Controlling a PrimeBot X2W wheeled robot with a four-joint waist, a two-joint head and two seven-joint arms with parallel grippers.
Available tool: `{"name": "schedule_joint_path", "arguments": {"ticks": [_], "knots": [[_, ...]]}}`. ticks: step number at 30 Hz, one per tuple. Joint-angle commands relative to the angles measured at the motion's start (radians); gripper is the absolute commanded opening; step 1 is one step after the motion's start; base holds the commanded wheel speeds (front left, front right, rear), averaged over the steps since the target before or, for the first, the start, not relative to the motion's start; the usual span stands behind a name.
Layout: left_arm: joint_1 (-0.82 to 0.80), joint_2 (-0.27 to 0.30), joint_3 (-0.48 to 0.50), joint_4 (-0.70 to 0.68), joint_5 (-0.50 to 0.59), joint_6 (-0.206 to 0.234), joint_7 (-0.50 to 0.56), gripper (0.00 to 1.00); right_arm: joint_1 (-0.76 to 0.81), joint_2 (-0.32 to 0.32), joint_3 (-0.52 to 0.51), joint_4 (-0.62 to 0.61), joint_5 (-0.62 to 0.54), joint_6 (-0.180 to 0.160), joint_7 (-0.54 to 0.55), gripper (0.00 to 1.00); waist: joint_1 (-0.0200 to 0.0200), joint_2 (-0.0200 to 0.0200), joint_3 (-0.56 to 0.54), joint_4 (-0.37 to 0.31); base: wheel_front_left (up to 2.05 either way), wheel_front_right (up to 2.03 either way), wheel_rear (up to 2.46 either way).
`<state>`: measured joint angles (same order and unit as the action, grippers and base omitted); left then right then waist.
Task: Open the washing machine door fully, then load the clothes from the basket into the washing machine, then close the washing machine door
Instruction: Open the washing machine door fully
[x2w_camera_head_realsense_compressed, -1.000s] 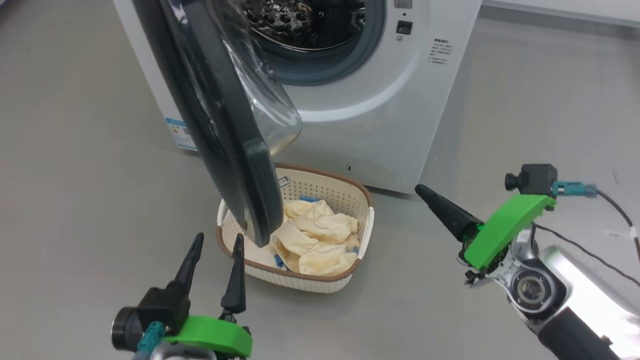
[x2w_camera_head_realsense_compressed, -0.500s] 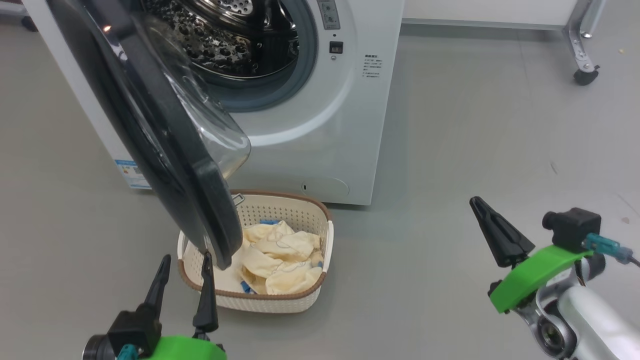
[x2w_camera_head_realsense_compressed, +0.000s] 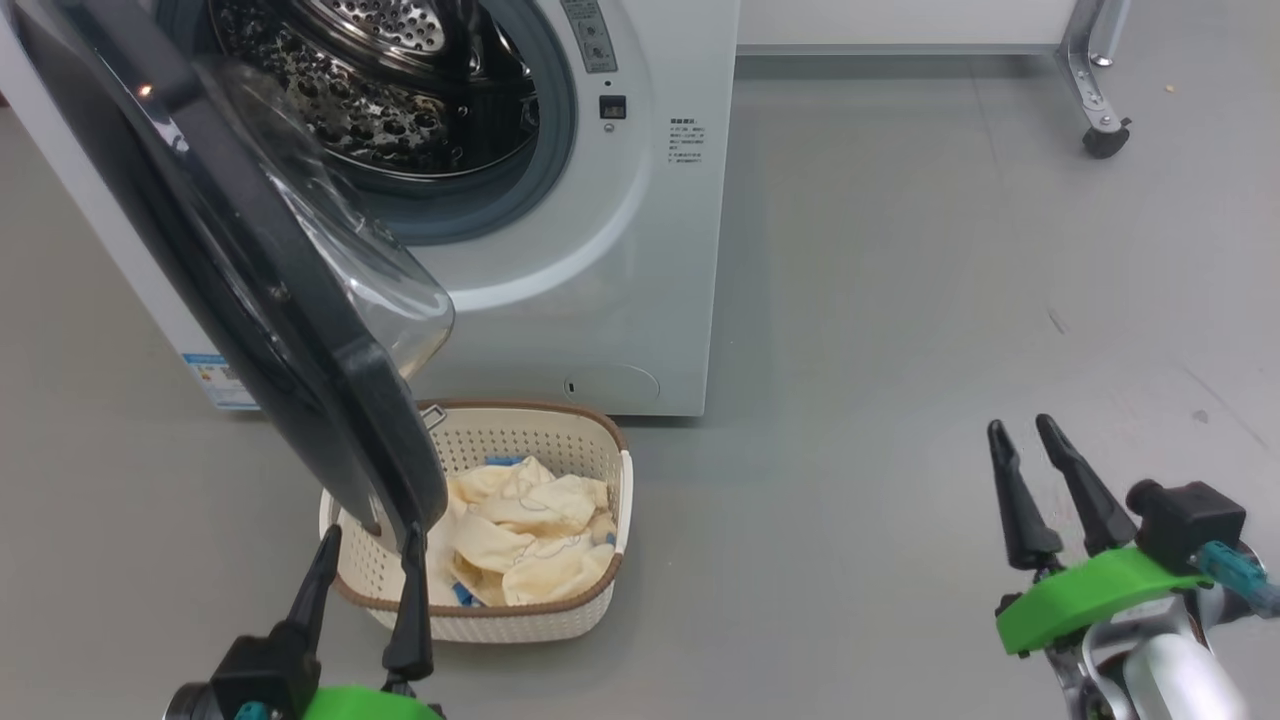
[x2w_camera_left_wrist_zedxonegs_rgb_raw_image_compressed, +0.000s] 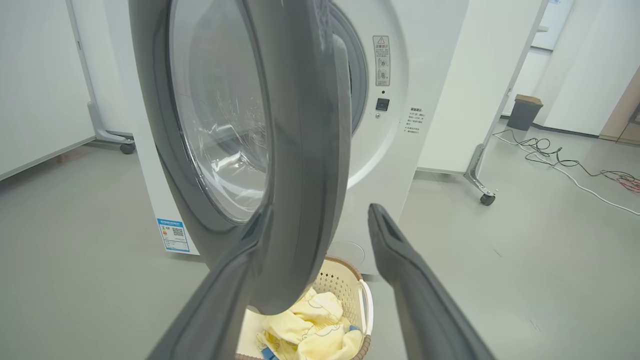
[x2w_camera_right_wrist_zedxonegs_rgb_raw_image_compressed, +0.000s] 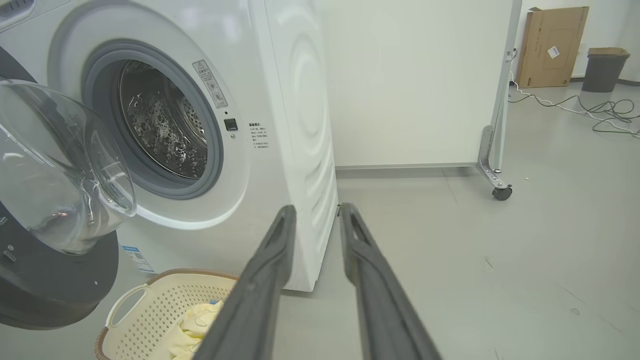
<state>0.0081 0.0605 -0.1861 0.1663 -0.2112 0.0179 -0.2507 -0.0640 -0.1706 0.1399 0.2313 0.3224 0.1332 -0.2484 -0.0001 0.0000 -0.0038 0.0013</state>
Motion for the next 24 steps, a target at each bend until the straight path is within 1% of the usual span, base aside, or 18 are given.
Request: {"name": "schedule_joint_path", "arguments": {"ticks": [1, 5, 12, 24], "knots": [[-0.030, 0.004, 0.046, -0.028, 0.009, 0.000, -0.011, 1.00, -0.020, 0.005, -0.001, -0.042, -0.026, -0.002, -0.013, 1.00, 0.0001, 0.0000, 0.000, -0.003, 0.00, 0.00, 0.00], [-0.030, 0.002, 0.054, -0.024, 0.011, -0.005, -0.011, 1.00, -0.001, 0.034, -0.032, -0.054, -0.069, -0.002, -0.013, 1.00, 0.0001, 0.0000, -0.002, -0.008, 0.00, 0.00, 0.00], [-0.026, -0.003, 0.065, -0.016, 0.016, -0.017, -0.011, 1.00, 0.011, 0.061, -0.069, -0.053, -0.100, -0.002, -0.013, 1.00, 0.0001, 0.0000, -0.004, -0.008, 0.00, 0.00, 0.00], [-0.026, -0.008, 0.066, -0.009, 0.024, -0.024, -0.011, 1.00, 0.012, 0.069, -0.074, -0.052, -0.110, -0.002, -0.013, 1.00, 0.0001, 0.0000, -0.002, 0.002, 0.00, 0.00, 0.00]]}}
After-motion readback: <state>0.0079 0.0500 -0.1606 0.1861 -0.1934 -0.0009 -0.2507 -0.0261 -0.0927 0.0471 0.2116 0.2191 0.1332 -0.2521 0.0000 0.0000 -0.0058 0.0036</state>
